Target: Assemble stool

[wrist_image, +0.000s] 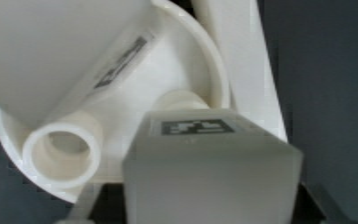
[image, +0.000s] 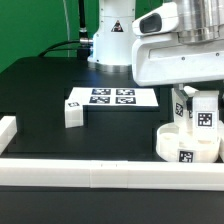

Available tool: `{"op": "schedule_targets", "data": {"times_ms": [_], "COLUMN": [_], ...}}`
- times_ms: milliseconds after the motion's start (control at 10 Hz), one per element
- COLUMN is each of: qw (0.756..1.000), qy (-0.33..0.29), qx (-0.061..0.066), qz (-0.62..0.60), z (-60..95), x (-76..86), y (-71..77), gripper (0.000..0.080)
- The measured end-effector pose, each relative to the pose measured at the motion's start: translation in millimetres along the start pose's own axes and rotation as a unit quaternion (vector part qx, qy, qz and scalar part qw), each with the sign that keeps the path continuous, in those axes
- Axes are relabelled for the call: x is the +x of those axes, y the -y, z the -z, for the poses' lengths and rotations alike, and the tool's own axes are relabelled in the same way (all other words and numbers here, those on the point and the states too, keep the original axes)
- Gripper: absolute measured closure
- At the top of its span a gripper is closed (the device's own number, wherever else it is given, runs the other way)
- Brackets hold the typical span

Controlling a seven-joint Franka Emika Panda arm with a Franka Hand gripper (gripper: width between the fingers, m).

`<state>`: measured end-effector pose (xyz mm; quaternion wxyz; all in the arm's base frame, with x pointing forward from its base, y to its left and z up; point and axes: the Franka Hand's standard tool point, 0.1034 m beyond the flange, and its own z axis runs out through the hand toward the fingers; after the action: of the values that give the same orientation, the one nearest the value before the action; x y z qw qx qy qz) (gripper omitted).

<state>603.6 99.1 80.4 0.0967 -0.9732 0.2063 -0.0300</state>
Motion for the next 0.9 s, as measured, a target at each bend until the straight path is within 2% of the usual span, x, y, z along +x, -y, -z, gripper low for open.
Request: {"op": "schedule_targets", "data": {"times_ms": [300,600,800,900], "qw": [0.994,0.977,0.937,0.914], "qy": [-0.004,-0.002,0.015,0.016], "qx": [0.003,0.007,0.025,0.045], "qz": [-0.113,-0.214,-0.348,-0.402], "z": [1.2,1.5,-1.5,-2.4], "x": [4.0,6.0,2.1,5.7], "y": [-3.8,-7.2,-3.4,-1.6], "gripper": [0.0459,0.0459,0.0459,0.0459]}}
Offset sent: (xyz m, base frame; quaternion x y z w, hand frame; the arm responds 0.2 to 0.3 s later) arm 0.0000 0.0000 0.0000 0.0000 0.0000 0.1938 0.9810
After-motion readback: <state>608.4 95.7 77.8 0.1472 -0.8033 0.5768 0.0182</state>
